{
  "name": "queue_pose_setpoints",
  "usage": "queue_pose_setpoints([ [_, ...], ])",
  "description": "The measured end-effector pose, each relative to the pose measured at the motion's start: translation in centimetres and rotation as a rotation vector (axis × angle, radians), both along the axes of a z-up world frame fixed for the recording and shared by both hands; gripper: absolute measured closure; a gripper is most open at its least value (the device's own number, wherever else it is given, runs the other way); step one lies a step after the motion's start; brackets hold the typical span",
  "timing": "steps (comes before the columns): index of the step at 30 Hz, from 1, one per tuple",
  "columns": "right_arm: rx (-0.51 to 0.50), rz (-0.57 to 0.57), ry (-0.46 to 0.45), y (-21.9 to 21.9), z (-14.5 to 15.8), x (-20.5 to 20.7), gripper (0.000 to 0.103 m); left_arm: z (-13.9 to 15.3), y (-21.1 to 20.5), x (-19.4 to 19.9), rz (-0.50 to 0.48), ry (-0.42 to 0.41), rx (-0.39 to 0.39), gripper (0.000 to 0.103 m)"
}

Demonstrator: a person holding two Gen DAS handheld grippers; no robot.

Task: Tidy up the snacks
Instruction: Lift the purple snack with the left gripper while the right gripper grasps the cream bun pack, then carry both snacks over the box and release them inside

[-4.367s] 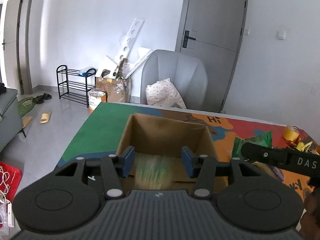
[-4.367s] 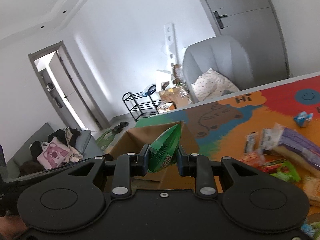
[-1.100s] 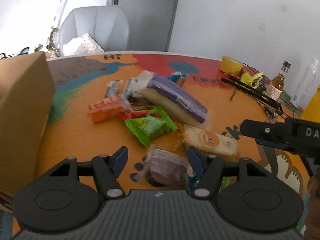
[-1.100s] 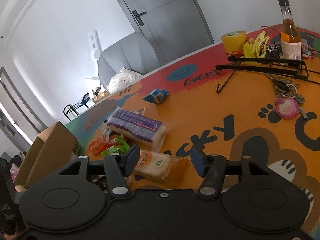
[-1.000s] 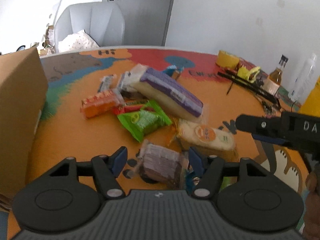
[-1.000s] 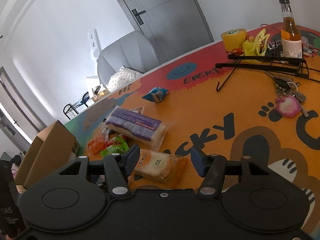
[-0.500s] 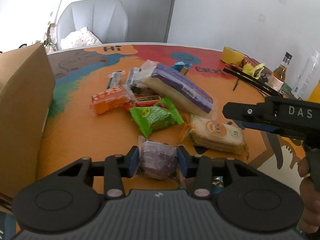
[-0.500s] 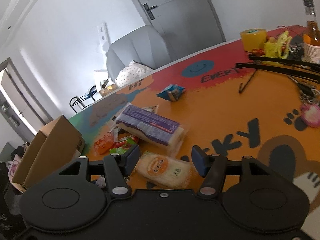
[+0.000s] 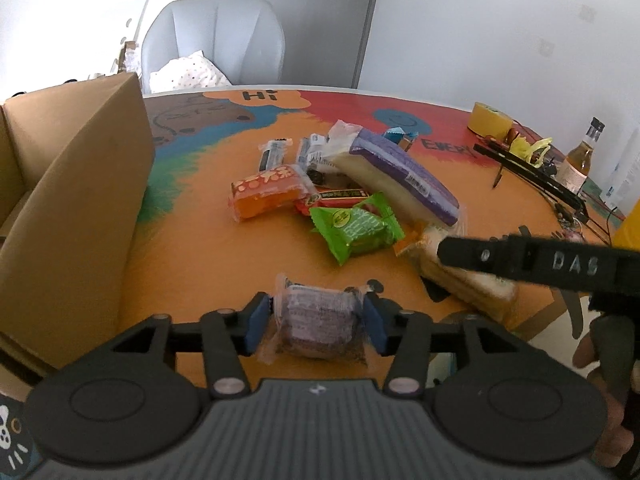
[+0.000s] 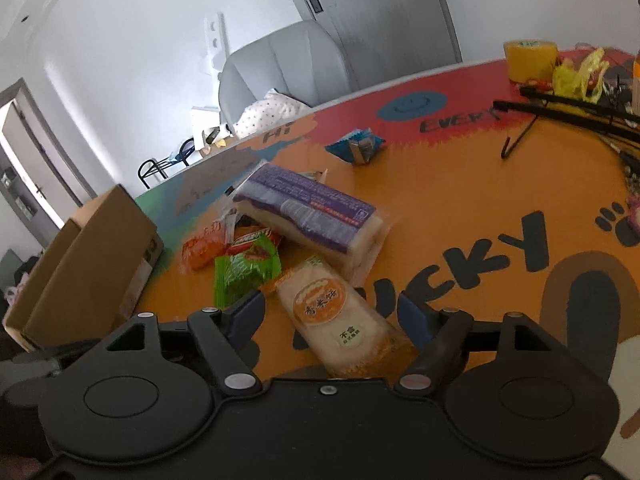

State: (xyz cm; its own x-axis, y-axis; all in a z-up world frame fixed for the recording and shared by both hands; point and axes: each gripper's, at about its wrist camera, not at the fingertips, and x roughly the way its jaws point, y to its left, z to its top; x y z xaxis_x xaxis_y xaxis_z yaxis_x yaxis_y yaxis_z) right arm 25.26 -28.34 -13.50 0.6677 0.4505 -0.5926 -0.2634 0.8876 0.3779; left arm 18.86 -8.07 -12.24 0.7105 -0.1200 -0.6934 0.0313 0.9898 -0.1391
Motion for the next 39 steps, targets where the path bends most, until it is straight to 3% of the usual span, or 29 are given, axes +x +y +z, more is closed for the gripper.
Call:
queue_pose_setpoints([
  [4, -0.052, 0.024, -0.021, 1.0, 0.0, -0.9, 0.028, -0.2, -0.1, -0.5, -0.006, -0.012, 0.006, 0.034],
  [10, -0.169, 0.049, -0.062, 2.3, 0.1, -2.2, 0.038, -0.7, -0.8, -1.2, -0.039, -0.040, 0.072, 0.033],
  [15, -0.203, 0.048, -0.068, 1.9, 0.2, -2.8, 0.060, -1.0, -1.2, -1.7, -0.051, -0.063, 0.121, 0.040],
  [16, -0.219, 0.054, -0.075, 1.9, 0.2, -3.0, 0.061, -1.0, -1.2, -1.8, -0.050, -0.065, 0.118, 0.046],
  [19, -0.239, 0.057, -0.084, 1.8, 0.2, -3.6, 0.067, -0.8, -0.7, -1.8, -0.030, -0.066, 0.093, 0.052],
  [23, -0.241, 0.051, -0.083, 1.7, 0.5, -4.3, 0.069, -0.6, -0.4, -2.1, -0.015, -0.063, 0.080, 0.063],
  [39, -0.166, 0.045, -0.215, 1.9, 4.6, -6.6, 0.069, 4.0, 0.2, -5.1, -0.001, -0.170, 0.060, 0.065],
])
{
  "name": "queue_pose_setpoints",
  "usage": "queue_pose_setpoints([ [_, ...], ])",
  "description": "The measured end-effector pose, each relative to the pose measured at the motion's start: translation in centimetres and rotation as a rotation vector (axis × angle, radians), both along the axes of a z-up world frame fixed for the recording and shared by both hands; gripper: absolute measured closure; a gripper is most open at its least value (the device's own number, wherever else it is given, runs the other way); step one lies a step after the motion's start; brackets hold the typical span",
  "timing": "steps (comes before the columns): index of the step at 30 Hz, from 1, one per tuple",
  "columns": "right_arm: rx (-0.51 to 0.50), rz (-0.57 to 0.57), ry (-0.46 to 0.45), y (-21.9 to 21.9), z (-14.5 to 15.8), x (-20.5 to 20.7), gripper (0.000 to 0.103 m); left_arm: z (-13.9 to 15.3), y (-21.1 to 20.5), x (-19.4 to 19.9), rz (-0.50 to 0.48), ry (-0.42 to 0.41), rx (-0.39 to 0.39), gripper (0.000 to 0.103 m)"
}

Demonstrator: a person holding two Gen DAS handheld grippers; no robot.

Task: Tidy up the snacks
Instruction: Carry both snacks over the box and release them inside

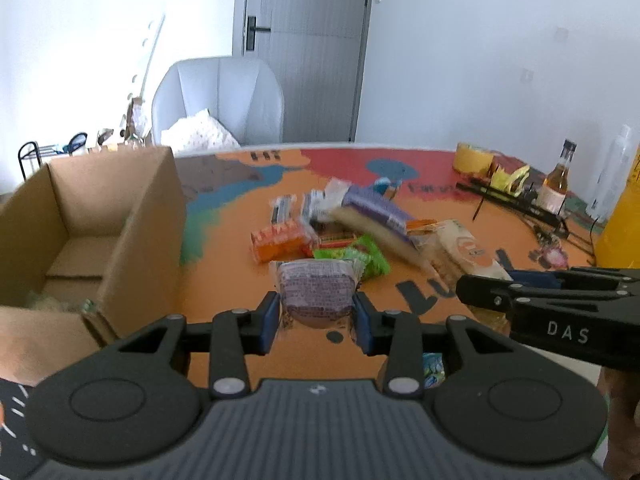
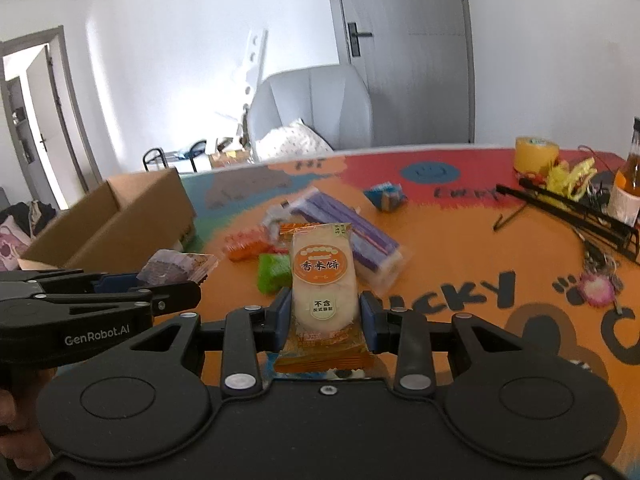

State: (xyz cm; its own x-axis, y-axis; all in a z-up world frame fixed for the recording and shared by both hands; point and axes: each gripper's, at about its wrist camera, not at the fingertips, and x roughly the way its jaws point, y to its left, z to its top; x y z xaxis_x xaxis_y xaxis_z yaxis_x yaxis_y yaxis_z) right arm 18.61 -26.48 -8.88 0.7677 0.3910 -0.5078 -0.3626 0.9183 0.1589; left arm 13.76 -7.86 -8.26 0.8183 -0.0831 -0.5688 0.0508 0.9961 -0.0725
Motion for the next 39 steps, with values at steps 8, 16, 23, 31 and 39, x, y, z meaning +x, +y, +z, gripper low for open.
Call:
queue_pose_setpoints([
  [8, 0.053, 0.013, -0.050, 1.1, 2.0, -0.4, 0.069, 2.6, 1.5, -1.3, 0.031, -0.058, -0.010, 0.065],
  [16, 0.067, 0.047, -0.107, 3.1, 4.3, -0.8, 0.069, 5.0, 3.8, -2.4, 0.075, -0.115, -0.006, 0.065],
  [23, 0.057, 0.091, -0.127, 5.3, 4.9, -0.6, 0.069, 6.3, 5.8, -3.0, 0.119, -0.153, -0.005, 0.065],
  [31, 0.063, 0.148, -0.140, 7.8, 5.3, -0.4, 0.069, 6.5, 8.5, -3.4, 0.176, -0.163, -0.009, 0.065],
  [39, 0.056, 0.216, -0.139, 11.0, 5.1, 0.3, 0.069, 5.9, 12.4, -3.0, 0.259, -0.151, -0.020, 0.065],
])
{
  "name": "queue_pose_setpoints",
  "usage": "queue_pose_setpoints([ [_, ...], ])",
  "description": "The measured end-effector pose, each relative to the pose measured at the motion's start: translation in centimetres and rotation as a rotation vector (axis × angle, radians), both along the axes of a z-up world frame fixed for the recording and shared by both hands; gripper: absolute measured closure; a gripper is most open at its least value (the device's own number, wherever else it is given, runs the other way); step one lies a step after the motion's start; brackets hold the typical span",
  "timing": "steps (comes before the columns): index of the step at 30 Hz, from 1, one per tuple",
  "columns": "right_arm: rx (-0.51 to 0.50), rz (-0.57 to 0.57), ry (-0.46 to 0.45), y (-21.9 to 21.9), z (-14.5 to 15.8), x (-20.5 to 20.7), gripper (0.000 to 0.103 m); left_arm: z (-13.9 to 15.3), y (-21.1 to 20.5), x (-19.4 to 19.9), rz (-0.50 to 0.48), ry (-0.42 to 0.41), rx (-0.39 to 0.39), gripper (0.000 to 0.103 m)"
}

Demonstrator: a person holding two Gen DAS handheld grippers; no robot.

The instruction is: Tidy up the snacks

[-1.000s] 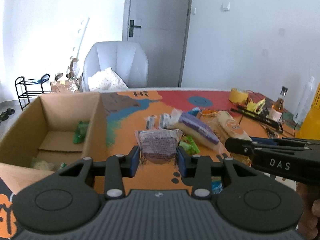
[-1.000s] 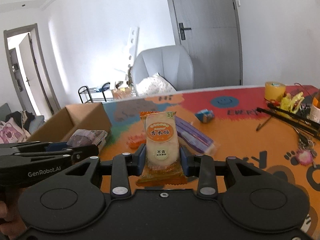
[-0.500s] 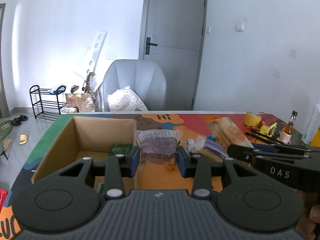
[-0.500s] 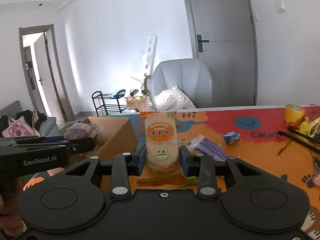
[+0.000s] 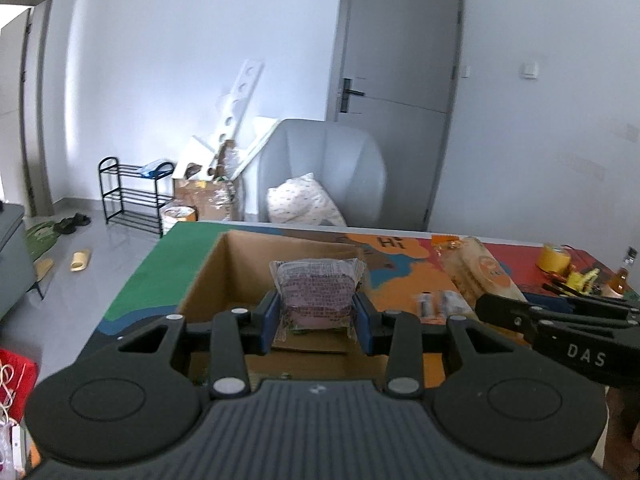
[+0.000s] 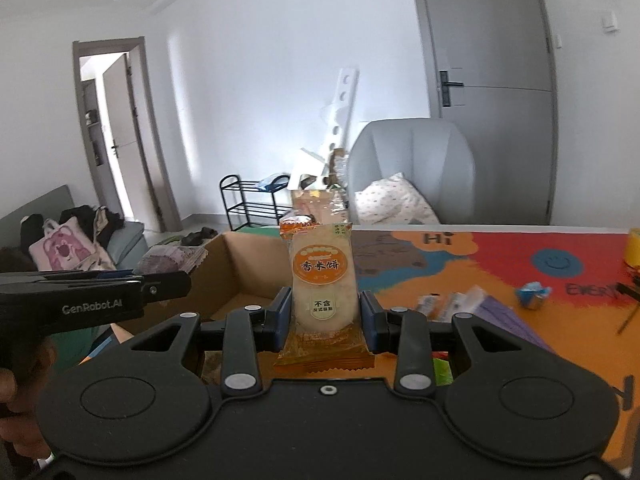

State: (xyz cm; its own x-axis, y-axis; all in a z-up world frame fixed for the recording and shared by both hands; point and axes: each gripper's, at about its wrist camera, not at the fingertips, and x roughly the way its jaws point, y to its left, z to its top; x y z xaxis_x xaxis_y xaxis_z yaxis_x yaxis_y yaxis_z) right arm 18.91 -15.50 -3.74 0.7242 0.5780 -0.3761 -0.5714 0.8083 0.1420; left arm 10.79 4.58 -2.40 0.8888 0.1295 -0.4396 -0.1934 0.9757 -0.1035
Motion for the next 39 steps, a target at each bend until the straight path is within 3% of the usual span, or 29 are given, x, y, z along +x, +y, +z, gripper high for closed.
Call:
queue_pose_setpoints([
  [9, 0.005, 0.062, 0.011, 3.6, 0.3, 0.8, 0.069, -0.8, 3.5, 0.8, 0.049, 0.042, -0.040, 0.062],
  [17, 0.021, 0.127, 0.058, 5.6, 0.1, 1.1, 0.068, -0.5, 5.1, 0.1, 0.119, 0.026, -0.057, 0.047],
  [21, 0.042, 0.152, 0.092, 5.6, 0.2, 0.8, 0.044, -0.5, 5.3, -0.3, 0.139, 0.021, -0.056, 0.037],
  [26, 0.032, 0.118, 0.081, 4.7, 0.5, 0.2, 0.037, -0.6, 5.0, -0.4, 0.132, 0.015, -0.050, 0.025],
  [30, 0.047, 0.076, 0.071, 2.7, 0.5, -0.2, 0.021, -0.6, 4.3, -0.4, 0.109, 0.007, -0.057, 0.017],
  [39, 0.060, -0.024, 0.090, -1.6, 0.0, -0.2, 0.016, -0.6, 1.7, -0.2, 0.057, 0.022, -0.058, 0.010],
])
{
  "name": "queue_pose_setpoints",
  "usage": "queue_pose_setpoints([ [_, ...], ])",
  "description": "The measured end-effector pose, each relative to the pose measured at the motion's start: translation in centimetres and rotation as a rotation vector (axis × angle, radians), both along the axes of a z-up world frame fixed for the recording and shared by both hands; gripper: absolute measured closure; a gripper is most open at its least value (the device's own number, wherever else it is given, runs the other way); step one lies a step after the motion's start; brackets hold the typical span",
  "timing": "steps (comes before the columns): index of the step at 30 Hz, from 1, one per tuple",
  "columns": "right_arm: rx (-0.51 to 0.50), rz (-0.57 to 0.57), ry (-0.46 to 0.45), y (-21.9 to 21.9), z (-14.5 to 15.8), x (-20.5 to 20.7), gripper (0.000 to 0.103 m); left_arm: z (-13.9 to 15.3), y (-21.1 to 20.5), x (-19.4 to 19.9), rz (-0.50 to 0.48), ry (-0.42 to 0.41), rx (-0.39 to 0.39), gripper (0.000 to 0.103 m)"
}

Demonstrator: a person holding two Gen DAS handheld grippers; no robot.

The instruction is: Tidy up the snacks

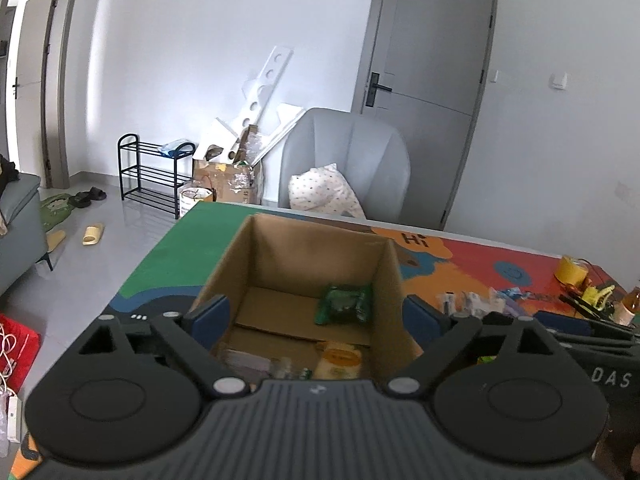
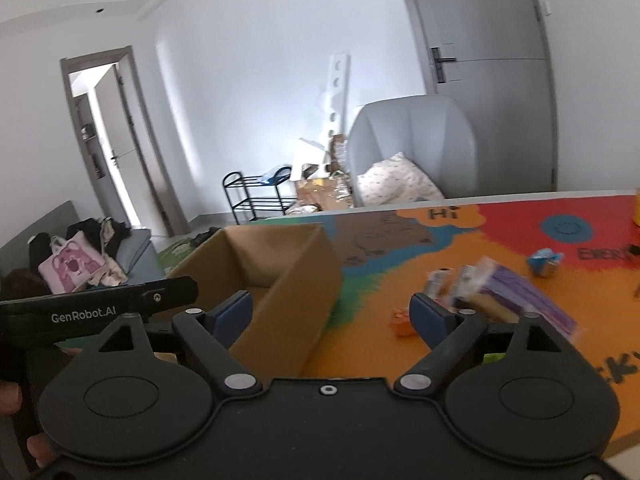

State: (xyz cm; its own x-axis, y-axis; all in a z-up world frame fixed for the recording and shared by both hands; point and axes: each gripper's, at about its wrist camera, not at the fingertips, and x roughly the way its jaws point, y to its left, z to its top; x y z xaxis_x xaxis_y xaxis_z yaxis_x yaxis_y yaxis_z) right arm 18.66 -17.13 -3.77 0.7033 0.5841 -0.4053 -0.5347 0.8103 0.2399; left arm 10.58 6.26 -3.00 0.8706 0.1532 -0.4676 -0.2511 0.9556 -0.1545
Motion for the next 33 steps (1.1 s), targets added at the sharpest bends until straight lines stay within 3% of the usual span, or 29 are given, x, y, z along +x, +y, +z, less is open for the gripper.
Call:
queue_pose_setpoints([
  [18, -0.021, -0.142, -0.020, -6.9, -0.3, -1.9, 0.000, -0.1, -6.0, -0.8, -0.098, 0.033, 0.020, 0.000],
  [33, -0.040, -0.269, 0.019, -12.1, -2.2, -2.7, 0.000, -1.1, -10.2, -0.9, -0.223, 0.042, 0.003, 0.000],
])
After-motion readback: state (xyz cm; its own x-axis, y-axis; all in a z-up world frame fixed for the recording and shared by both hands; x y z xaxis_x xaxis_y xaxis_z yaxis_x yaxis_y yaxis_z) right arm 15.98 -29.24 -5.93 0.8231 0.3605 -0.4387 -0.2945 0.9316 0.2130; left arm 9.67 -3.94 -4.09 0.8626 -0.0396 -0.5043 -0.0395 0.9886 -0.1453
